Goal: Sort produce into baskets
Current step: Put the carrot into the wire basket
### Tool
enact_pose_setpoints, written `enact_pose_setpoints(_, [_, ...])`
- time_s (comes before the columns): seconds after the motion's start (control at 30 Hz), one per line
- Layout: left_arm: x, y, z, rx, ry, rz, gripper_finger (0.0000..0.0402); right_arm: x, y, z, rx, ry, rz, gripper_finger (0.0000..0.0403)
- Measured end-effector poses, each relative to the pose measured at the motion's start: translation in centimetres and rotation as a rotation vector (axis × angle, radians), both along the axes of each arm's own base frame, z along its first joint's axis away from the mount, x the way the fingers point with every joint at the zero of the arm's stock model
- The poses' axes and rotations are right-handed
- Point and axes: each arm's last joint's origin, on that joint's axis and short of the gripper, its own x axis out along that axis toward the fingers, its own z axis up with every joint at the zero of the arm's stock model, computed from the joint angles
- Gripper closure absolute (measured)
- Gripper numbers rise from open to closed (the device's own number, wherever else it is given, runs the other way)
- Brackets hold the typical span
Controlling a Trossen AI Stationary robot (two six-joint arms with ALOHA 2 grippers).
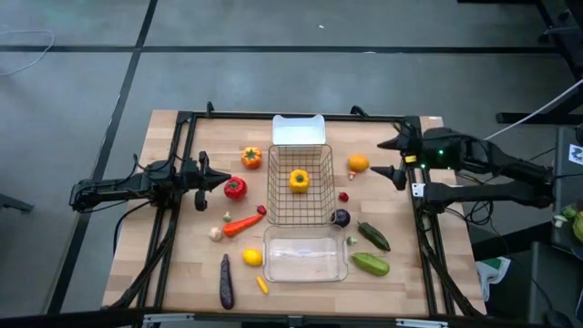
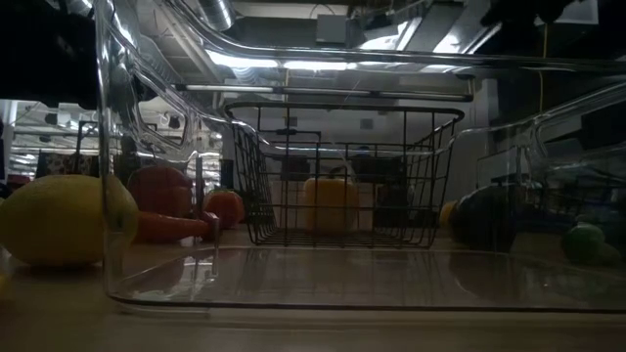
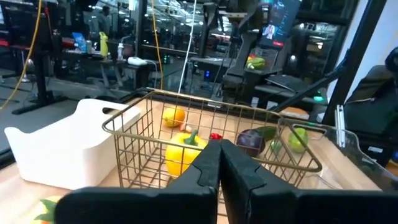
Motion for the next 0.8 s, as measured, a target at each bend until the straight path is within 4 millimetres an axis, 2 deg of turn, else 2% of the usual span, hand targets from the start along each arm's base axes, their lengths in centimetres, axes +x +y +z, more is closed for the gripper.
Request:
enact_pose_setpoints(0.13, [0.0,0.0,0.3,-0.087,-0.045,0.006,0.0396,-0.2,0.0,-1.9,0.017,-0.007,-0.011,0.002])
enact_pose_setpoints(0.23, [0.0,0.1,0.5,-0.116,-0.07,0.03,0.0377,0.1,0.0,-3.3,0.022,0.02,-0.011,0.002])
enact_pose_setpoints(0.47, [-0.1,0.3,0.6,-0.147,-0.1,0.084,0.028,0.6,-0.1,-5.4,0.035,0.088,-0.012,0.002])
enact_pose_setpoints(0.67, [-0.1,0.3,1.3,-0.151,-0.171,0.077,0.0199,0.6,-0.1,-5.5,0.037,0.092,-0.013,0.002])
enact_pose_setpoints(0.8, [0.1,0.2,1.5,-0.15,-0.166,0.059,0.0169,0.6,-0.1,-5.5,0.036,0.09,-0.013,0.002])
